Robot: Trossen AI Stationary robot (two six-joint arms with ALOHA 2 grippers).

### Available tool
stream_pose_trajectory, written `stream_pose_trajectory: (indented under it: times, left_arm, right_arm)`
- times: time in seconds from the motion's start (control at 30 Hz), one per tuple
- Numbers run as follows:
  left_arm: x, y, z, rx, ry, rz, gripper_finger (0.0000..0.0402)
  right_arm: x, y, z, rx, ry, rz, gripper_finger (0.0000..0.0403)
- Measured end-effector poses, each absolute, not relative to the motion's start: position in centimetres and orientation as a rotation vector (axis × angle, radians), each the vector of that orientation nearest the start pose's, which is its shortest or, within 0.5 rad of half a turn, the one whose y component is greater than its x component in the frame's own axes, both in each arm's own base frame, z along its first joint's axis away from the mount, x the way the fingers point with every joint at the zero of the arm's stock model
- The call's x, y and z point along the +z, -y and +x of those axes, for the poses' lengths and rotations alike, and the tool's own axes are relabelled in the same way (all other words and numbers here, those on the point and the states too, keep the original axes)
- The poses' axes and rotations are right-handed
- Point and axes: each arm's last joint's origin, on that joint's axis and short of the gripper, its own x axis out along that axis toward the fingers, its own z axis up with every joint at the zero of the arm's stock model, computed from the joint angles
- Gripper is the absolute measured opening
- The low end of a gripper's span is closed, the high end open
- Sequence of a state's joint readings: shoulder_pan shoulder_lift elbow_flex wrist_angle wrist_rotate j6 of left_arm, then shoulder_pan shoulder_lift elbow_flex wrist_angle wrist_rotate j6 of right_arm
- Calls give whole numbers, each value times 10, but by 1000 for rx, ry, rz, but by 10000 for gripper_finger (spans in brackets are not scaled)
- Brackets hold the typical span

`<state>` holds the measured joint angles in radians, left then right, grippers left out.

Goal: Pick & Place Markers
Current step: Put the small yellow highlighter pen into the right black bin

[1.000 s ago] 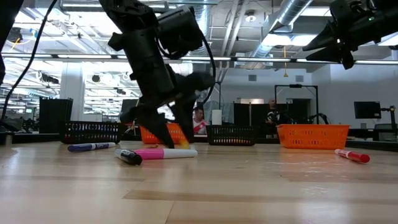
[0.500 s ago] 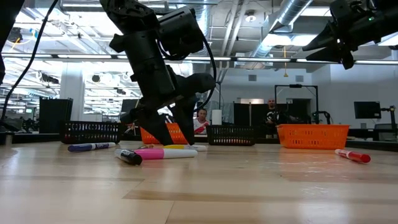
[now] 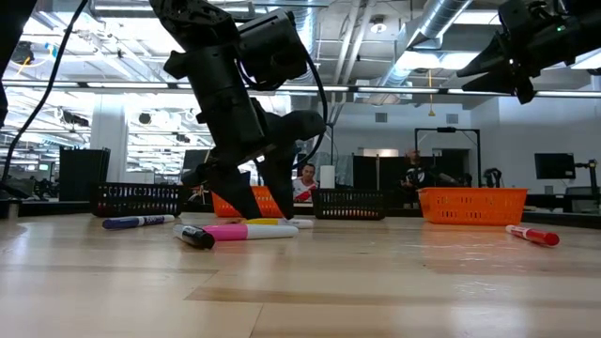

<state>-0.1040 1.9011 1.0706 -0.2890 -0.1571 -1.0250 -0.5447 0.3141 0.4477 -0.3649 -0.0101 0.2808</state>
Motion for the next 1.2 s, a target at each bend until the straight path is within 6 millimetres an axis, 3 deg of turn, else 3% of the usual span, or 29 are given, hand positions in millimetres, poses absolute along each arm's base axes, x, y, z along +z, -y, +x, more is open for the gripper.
stream_pose_trajectory:
  times: [1.2]
  left_arm:
    - [125,37,354,465,-1020,-339,208]
  right_arm:
    - [255,50,84,-562,-147,346,174]
